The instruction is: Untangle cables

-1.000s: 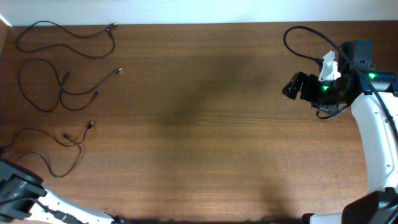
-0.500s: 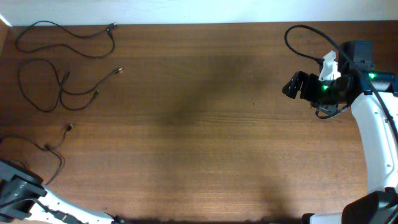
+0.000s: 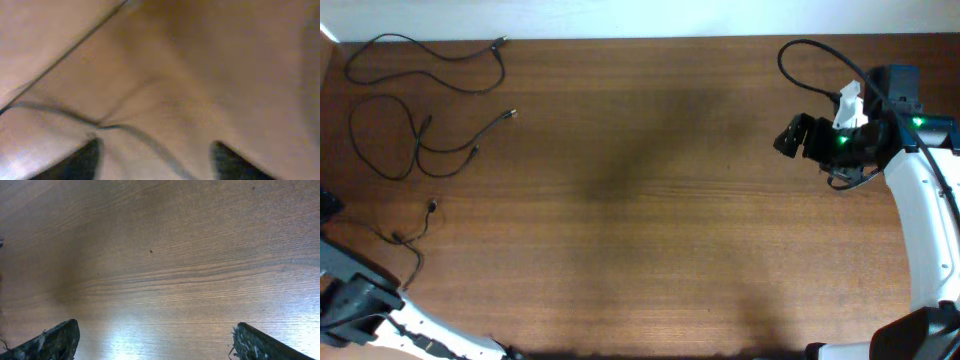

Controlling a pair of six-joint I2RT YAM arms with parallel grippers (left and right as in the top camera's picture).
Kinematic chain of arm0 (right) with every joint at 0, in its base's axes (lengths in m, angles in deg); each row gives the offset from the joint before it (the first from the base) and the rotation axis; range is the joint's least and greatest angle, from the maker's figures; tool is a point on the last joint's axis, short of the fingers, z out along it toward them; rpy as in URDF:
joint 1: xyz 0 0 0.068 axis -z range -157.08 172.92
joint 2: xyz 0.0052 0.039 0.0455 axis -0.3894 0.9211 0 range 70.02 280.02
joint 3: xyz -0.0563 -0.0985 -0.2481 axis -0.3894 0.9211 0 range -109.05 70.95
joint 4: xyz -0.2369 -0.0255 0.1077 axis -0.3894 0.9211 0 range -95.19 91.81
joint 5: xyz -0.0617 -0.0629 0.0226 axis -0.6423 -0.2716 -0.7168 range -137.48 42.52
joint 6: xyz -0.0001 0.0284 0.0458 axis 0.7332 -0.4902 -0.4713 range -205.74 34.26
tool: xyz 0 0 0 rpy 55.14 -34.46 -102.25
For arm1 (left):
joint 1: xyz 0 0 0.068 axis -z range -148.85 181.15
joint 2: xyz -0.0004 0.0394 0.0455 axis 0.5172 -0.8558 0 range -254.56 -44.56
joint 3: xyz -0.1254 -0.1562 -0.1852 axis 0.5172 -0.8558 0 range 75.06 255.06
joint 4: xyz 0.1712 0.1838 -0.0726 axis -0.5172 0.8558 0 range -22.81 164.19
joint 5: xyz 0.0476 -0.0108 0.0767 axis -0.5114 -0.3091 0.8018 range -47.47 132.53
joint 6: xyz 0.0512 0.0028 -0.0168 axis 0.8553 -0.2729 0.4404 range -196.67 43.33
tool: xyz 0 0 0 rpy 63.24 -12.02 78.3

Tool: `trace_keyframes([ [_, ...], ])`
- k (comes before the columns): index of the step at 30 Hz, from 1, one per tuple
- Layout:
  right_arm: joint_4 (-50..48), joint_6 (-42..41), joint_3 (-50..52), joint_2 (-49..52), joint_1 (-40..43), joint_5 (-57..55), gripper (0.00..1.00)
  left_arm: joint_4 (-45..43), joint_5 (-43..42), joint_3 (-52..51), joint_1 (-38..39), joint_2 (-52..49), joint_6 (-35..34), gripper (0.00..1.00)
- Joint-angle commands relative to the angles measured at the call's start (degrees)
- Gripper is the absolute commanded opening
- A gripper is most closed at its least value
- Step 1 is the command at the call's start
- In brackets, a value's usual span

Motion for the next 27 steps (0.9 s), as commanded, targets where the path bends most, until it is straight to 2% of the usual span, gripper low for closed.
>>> trace_keyframes([
  [1, -0.42, -0.44, -0.22, 0.04, 0.2, 0.74, 0.98, 0.28, -13.55, 1.79, 3.37, 6.05, -2.25, 0.38],
  [3, -0.42, -0.44, -0.22, 0.04, 0.2, 0.74, 0.98, 3.58, -17.25, 1.77, 5.27, 6.12, -4.0, 0.16],
  [5, -0.42, -0.42, -0.22, 0.04, 0.2, 0.74, 0.99, 6.93, -14.43, 1.09, 7.13, 5.53, -4.0, 0.0],
  [9, -0.48, -0.42, -0.22, 0.04, 0.22, 0.72, 0.99, 9.38, -4.17, -5.01, 10.16, 4.09, -4.02, 0.0],
  [16, -0.39, -0.42, -0.22, 0.04, 0.2, 0.74, 0.98, 8.5, 8.92, -13.64, 10.19, 1.46, -4.09, 0.0],
  [20, -0.42, -0.42, -0.22, 0.04, 0.2, 0.74, 0.99, 8.17, 16.31, -13.94, 10.14, 1.46, -10.14, 0.0],
  [27, -0.42, -0.42, -0.22, 0.04, 0.2, 0.72, 0.98, 6.8, 14.43, -11.87, 10.36, 1.55, -10.88, 0.0],
])
